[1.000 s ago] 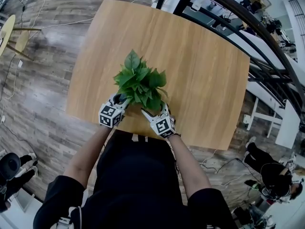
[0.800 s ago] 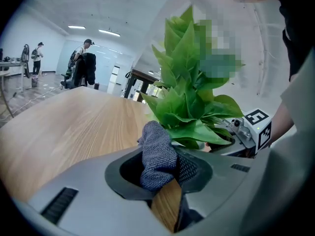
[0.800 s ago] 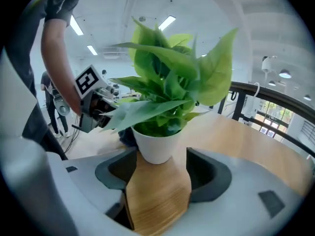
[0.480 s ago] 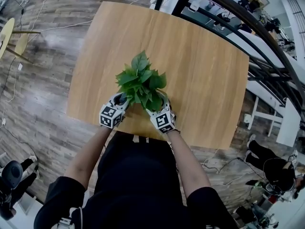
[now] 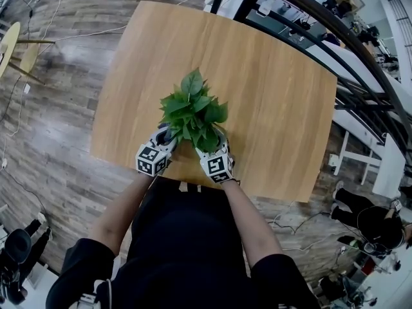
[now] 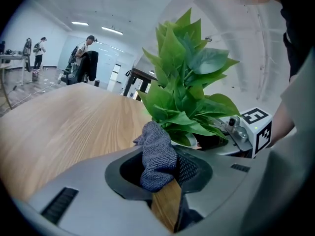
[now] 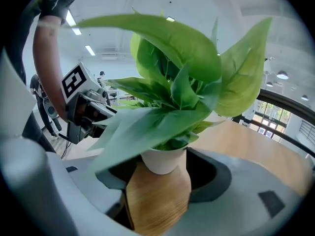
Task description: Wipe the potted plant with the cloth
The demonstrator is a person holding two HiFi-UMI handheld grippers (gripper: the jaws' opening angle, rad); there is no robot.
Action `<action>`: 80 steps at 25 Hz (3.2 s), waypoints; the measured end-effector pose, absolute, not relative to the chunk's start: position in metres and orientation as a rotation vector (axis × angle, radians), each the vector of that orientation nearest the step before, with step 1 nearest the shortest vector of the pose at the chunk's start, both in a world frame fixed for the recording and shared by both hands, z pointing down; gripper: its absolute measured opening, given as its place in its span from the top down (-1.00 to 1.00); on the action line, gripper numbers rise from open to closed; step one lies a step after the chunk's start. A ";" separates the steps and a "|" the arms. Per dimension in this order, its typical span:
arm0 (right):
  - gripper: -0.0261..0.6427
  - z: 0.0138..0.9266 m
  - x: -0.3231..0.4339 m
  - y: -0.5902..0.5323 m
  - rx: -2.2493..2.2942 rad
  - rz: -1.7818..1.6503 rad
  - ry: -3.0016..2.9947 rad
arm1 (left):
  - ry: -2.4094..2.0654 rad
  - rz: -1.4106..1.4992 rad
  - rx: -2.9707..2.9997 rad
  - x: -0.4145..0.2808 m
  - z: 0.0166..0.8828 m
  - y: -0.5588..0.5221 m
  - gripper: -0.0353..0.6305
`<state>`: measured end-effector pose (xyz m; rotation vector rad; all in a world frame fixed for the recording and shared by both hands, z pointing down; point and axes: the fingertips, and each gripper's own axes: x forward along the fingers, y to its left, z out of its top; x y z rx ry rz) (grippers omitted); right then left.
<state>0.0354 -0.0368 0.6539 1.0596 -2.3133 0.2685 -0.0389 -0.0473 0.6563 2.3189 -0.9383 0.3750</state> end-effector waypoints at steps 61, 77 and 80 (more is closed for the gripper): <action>0.04 0.649 0.015 -0.017 0.971 0.297 -2.386 | -0.937 0.390 2.362 -0.058 0.658 -0.050 0.50; 0.04 0.646 0.021 -0.039 0.977 0.244 -2.359 | -0.944 0.409 2.379 -0.060 0.661 -0.050 0.50; 0.04 0.648 0.023 -0.041 1.041 0.260 -2.338 | -0.882 0.430 2.405 -0.051 0.661 -0.036 0.50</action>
